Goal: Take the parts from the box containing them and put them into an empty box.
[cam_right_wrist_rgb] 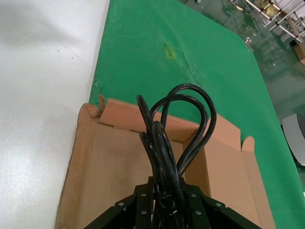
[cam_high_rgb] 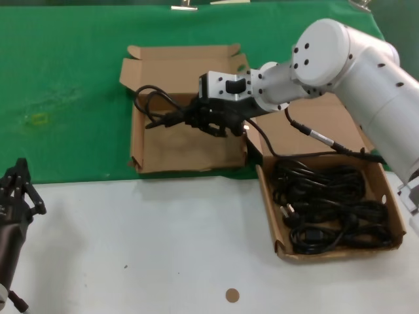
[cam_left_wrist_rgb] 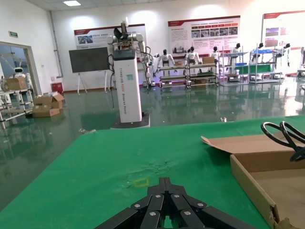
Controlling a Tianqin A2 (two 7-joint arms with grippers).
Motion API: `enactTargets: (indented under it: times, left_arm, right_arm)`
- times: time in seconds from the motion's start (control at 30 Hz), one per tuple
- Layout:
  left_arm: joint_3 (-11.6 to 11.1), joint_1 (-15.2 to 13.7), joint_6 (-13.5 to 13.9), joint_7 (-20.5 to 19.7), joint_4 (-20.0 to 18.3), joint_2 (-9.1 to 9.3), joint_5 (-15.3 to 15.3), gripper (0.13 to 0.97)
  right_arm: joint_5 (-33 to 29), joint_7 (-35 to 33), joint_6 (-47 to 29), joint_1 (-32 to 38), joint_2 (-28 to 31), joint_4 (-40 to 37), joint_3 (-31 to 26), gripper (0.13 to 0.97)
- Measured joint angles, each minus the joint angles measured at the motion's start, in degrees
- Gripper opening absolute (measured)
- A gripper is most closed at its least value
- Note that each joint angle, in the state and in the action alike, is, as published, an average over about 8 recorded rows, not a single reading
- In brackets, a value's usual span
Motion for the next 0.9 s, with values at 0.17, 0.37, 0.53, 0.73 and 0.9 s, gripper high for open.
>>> enactTargets:
  times: [0.17,0.37,0.53,0.73,0.9]
  left_arm:
    - [0.0,0.0,0.0,0.0,0.0,0.00,0.0,0.144]
    - [0.0,0.0,0.0,0.0,0.0,0.00,0.0,0.144]
    - [0.0,0.0,0.0,0.0,0.0,0.00,0.0,0.144]
    - [0.0,0.0,0.0,0.0,0.0,0.00,0.0,0.144]
    - [0.0,0.0,0.0,0.0,0.0,0.00,0.0,0.146]
  right_arm:
    - [0.2,-1.0,0.4,0.3,-0.2,-1.5,-0.1,0.249]
    - [0.6,-1.7,0.7,0.6,-0.2,-2.3,0.0,0.291]
    - [1.3,-2.4,0.8,0.5,0.3,-2.2,0.4,0.360]
    - [2.4,-3.3,0.5,-0.2,1.4,-1.1,1.0,0.466]
    - [2.7,-3.5,0.5,-0.4,1.7,-0.7,1.2,0.559]
